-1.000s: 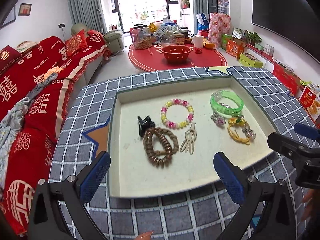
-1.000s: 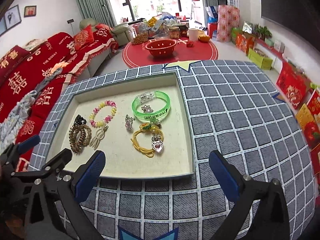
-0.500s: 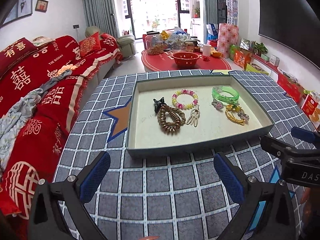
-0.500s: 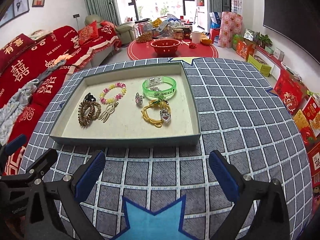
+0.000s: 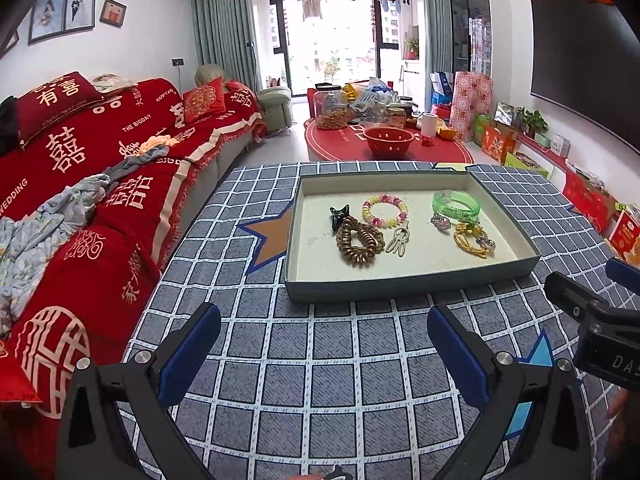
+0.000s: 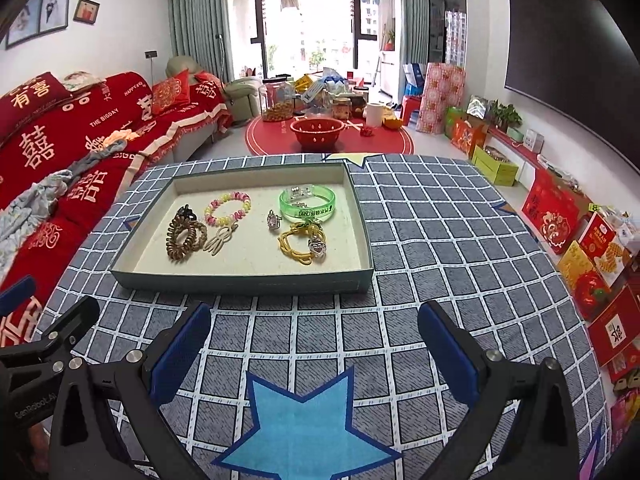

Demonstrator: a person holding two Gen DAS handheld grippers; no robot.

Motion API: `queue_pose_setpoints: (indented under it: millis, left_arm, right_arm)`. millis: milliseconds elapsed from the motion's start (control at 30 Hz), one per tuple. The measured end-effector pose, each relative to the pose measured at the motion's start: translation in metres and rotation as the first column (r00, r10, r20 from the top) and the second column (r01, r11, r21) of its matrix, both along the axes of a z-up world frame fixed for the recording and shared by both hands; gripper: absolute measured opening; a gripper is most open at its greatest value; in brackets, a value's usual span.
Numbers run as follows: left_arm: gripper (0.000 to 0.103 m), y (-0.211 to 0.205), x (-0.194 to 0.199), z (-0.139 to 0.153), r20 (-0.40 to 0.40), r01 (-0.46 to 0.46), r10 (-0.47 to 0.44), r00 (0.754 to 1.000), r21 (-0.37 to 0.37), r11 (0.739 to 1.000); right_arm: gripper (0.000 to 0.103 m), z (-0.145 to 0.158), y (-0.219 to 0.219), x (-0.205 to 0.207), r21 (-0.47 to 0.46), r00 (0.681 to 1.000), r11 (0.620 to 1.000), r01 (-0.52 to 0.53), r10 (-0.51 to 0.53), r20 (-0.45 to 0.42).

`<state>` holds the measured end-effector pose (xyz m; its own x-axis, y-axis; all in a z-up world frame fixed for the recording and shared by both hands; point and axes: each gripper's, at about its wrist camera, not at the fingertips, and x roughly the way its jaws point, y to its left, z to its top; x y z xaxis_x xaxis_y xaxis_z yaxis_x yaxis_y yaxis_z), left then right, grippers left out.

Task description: Organize jewelry

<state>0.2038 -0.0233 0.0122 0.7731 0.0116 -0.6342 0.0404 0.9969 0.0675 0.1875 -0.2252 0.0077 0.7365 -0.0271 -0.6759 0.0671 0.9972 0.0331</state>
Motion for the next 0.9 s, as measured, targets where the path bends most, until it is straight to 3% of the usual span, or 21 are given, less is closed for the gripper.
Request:
queue_pose_setpoints:
  millis: [900]
  left_arm:
    - [0.103,-0.001,-0.015,0.004,0.007,0.0,0.0,1.0,-0.014,1.0]
  right_arm:
    - [0.103,0.016,0.003,-0.016,-0.005,0.999,1.0,0.003,-0.003,0.041]
